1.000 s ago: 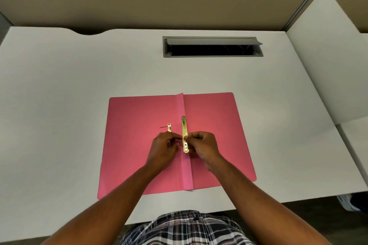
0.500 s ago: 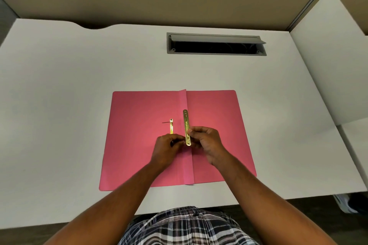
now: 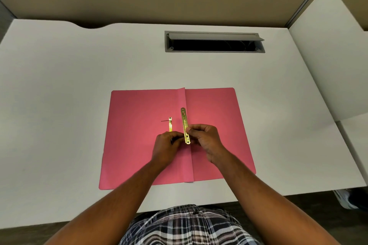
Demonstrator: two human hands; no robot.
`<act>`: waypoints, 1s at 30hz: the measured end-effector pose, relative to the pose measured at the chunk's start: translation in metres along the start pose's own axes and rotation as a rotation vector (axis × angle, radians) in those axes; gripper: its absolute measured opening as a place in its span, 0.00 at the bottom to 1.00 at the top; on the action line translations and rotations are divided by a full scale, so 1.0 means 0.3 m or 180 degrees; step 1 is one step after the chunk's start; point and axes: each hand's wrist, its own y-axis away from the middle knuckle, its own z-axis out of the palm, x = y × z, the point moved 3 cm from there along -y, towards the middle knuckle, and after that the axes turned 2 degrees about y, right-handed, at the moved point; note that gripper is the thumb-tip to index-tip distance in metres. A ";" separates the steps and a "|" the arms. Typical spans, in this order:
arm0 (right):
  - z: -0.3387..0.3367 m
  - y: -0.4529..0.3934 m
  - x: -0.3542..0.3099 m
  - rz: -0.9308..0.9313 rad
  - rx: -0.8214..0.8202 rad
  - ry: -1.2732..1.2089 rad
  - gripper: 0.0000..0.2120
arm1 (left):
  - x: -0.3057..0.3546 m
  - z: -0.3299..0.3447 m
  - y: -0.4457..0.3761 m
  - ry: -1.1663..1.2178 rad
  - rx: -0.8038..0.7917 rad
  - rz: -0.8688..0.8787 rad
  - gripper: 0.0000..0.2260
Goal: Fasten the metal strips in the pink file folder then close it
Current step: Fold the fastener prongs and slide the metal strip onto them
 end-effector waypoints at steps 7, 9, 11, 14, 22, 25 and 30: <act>-0.013 -0.007 0.014 -0.0003 -0.0002 0.0038 0.04 | 0.010 0.000 0.004 -0.0166 -0.0089 0.0121 0.08; -0.014 -0.006 0.017 -0.0003 -0.0025 0.0046 0.04 | 0.009 -0.002 0.010 -0.0309 -0.0105 0.0188 0.08; -0.013 -0.006 0.021 -0.0012 -0.0055 0.0043 0.04 | 0.003 0.000 0.014 -0.0416 -0.0123 0.0260 0.09; -0.011 -0.008 0.028 -0.0015 -0.0059 0.0065 0.04 | 0.004 0.002 0.019 -0.0392 -0.0061 0.0310 0.10; -0.006 -0.006 0.031 -0.0051 -0.0045 0.0035 0.04 | -0.003 0.008 0.021 -0.0064 -0.0007 0.0163 0.09; -0.003 -0.010 0.038 -0.0090 0.0034 0.0111 0.04 | -0.002 0.001 0.021 0.0209 0.0037 0.0005 0.11; 0.001 -0.019 0.054 -0.0139 0.0221 0.0384 0.06 | 0.004 -0.037 0.026 0.0648 0.0259 -0.0224 0.15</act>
